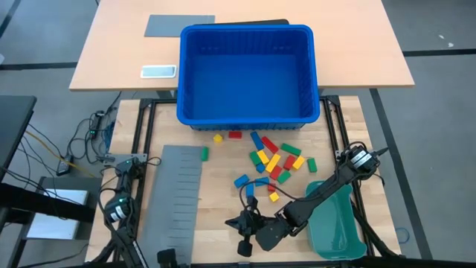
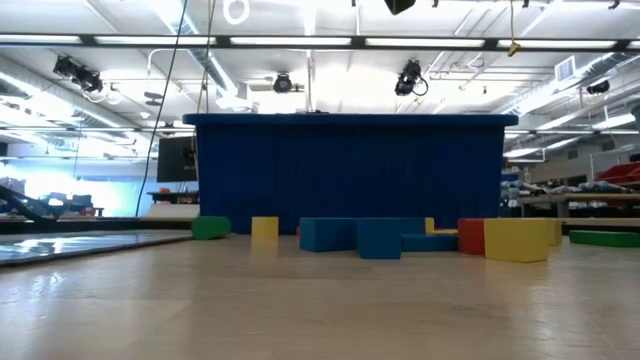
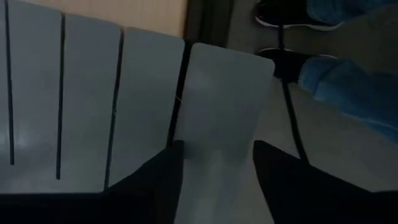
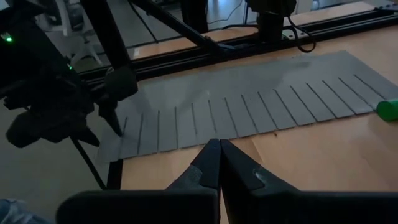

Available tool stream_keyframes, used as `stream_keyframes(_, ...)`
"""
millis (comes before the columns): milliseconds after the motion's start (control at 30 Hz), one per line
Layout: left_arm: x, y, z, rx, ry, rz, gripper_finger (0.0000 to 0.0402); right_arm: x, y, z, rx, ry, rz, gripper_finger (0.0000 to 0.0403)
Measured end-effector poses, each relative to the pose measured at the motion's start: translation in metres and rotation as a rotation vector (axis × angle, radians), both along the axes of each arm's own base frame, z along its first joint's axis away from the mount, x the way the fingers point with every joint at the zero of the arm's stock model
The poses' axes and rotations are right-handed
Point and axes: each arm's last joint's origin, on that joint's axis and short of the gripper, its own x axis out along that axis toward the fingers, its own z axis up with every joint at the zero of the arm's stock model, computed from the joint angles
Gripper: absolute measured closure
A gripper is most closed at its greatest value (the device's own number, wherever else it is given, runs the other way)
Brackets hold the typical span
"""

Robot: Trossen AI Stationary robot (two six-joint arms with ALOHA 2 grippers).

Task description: Sort Items/Unsort Items

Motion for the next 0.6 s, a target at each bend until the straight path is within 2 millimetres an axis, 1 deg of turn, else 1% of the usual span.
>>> stream_keyframes(167, 0.002, -0.004, 0.005, -0.029, -0.008, 0.000, 0.0247, 0.000, 0.000, 0.000, -0.003, 0.001, 0.001, 0.0400)
stream_keyframes(333, 0.003, -0.007, 0.012, -0.044, -0.012, -0.001, 0.0298, 0.000, 0.000, 0.000, -0.007, 0.001, 0.003, 0.0401)
stream_keyframes(533, 0.004, -0.008, 0.030, -0.050, 0.005, -0.022, 0.0383, 0.000, 0.000, 0.000, -0.011, 0.002, 0.005, 0.0399)
stream_keyframes(600, 0.004, -0.008, 0.040, -0.046, 0.003, -0.023, 0.0394, 0.000, 0.000, 0.000, -0.015, 0.002, 0.006, 0.0399)
